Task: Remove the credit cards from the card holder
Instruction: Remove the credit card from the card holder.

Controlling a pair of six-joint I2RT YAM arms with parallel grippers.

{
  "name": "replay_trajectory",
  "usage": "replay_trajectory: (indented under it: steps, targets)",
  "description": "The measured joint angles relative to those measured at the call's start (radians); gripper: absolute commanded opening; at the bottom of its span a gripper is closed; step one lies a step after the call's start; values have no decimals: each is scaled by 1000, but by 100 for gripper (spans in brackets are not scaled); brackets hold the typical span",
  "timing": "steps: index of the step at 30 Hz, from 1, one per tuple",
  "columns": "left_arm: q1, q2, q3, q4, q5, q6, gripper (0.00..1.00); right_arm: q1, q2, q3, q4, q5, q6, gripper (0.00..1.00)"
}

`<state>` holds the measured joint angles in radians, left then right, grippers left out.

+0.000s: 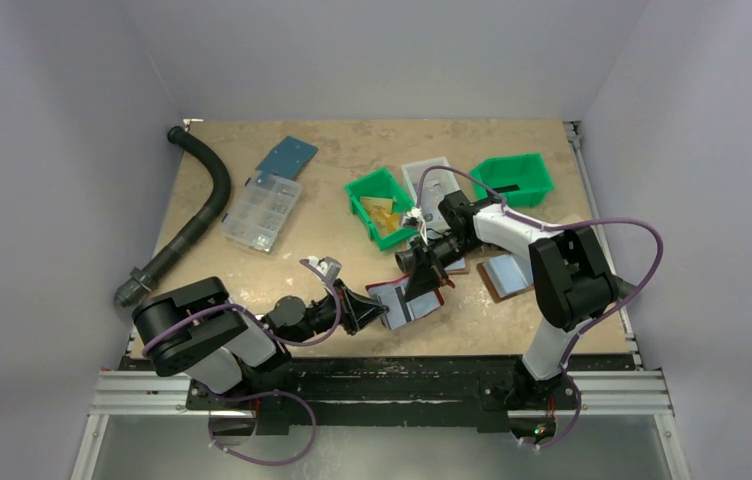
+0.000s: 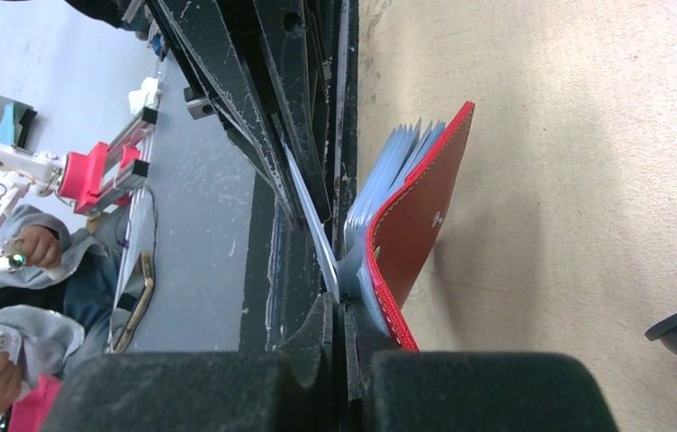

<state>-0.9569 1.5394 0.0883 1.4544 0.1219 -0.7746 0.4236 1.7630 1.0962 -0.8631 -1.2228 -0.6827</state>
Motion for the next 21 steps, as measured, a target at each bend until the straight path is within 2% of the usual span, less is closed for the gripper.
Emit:
replay_trajectory:
  steps: [10, 15, 21]
  targets:
    - [29, 32, 0, 25, 51, -17, 2, -5, -1, 1, -12, 5, -36, 0]
    - [53, 61, 0, 42, 84, -31, 10, -3, -1, 1, -10, 21, -40, 0]
    - [73, 67, -14, 39, 107, -37, 8, -5, -9, 1, 0, 61, -33, 0]
